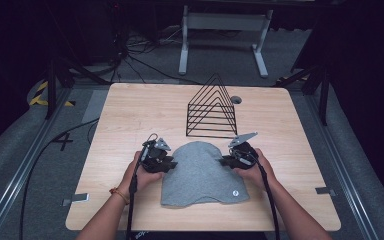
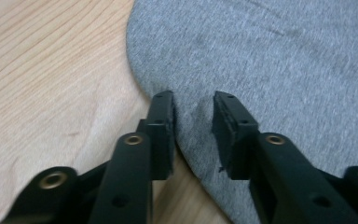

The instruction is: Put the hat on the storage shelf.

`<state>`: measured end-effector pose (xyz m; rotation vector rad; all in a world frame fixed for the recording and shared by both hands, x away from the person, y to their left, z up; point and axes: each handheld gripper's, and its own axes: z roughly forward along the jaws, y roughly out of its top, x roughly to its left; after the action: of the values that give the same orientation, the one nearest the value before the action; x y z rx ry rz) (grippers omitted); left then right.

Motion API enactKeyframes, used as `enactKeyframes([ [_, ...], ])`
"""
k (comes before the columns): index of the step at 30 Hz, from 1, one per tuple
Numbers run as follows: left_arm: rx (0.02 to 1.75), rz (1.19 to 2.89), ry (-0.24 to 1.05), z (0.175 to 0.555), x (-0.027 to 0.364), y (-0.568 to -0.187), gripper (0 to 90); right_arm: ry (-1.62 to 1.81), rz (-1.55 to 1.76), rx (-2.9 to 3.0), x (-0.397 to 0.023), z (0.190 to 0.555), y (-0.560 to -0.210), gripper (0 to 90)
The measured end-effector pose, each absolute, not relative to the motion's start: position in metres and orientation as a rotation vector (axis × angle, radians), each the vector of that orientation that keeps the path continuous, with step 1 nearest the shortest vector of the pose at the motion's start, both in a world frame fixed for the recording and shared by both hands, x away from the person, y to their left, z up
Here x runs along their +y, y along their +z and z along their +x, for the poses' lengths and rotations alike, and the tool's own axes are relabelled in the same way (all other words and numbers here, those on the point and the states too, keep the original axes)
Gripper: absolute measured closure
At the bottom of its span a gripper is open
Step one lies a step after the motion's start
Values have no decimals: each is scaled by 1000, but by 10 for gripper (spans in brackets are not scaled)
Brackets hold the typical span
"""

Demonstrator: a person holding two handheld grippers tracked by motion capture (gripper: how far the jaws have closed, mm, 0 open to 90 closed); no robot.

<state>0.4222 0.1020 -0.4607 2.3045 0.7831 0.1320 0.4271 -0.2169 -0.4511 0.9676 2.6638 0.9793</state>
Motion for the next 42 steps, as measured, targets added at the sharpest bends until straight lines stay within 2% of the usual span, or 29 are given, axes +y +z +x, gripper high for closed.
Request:
enactKeyframes([
  [4,762,2319,139,422,99,-460,812,1010,955,2661,-222,425,-452,846],
  [7,739,2330,162,421,98,-459,835,1033,931,2652,-225,422,-449,849],
  [25,542,2202,303,414,86,-384,847,1202,816,2439,-260,393,-380,853],
  [42,412,2115,398,423,68,-301,852,1230,732,2292,-273,390,-300,854],
])
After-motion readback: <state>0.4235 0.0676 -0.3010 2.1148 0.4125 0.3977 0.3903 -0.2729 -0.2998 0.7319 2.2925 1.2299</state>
